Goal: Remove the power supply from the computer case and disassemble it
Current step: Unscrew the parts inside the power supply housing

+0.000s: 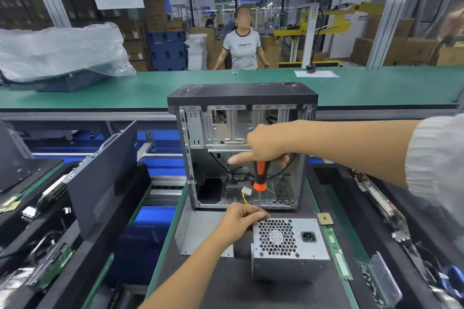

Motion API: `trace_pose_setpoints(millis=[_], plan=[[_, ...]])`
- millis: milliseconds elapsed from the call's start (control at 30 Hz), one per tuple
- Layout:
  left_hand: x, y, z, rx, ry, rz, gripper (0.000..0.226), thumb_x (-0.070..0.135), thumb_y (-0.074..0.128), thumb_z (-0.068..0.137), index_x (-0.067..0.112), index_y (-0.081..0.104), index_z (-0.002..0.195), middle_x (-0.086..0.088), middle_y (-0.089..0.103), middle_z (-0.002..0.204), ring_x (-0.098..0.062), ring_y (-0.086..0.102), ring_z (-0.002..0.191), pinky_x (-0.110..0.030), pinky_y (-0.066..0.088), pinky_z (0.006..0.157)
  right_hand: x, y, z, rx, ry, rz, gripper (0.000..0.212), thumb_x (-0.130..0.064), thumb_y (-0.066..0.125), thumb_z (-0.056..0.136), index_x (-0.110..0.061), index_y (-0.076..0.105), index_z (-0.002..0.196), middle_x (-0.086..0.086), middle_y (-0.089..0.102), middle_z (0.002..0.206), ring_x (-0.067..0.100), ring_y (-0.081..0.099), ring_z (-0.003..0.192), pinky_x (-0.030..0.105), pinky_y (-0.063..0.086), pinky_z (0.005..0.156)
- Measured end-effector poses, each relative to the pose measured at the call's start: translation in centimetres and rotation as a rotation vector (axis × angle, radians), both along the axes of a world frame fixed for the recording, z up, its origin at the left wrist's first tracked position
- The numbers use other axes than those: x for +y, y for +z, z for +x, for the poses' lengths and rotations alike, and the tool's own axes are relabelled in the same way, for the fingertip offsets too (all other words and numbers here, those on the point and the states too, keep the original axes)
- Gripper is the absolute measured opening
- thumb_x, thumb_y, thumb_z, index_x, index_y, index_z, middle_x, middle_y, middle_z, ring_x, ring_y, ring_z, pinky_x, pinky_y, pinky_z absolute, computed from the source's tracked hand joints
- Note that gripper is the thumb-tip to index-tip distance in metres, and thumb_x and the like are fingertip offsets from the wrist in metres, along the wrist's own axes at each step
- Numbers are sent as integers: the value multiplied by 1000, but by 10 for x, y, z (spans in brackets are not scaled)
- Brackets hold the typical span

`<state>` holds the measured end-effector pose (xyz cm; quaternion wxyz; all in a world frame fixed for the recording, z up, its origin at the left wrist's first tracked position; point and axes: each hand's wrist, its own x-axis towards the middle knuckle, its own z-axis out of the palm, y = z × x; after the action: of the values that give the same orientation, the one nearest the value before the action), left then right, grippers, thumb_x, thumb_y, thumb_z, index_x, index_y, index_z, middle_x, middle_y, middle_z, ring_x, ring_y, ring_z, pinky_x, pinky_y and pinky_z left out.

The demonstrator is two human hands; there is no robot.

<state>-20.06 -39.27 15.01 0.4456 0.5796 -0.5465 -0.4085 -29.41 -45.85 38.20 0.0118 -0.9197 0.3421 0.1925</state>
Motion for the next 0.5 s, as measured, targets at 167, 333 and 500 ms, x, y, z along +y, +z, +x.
trace_pose_setpoints(millis=[167, 333, 500], plan=[[-2, 4, 1, 19, -47, 36, 22, 16, 56, 99, 8, 73, 111, -3, 75, 104, -8, 67, 103, -22, 52, 93, 0, -8, 4, 126, 219, -158, 41, -42, 39, 101, -5, 55, 94, 7, 60, 73, 20, 55, 65, 26, 40, 56], [-4, 7, 1, -13, -78, 37, 23, 19, 51, 101, 12, 72, 107, 0, 75, 104, -8, 67, 103, -24, 51, 95, 3, -7, -2, 148, 559, -179, 32, -15, 55, 94, -20, 53, 127, 3, 48, 117, 14, 39, 90, 19, 26, 60], [-3, 8, 1, -89, -51, 20, 26, 20, 54, 100, 6, 75, 95, -10, 73, 101, -12, 64, 91, -32, 51, 91, -1, 6, 6, 3, -2, 114, 67, -69, 52, 82, -4, 61, 97, 6, 68, 57, 20, 65, 50, 23, 50, 47]])
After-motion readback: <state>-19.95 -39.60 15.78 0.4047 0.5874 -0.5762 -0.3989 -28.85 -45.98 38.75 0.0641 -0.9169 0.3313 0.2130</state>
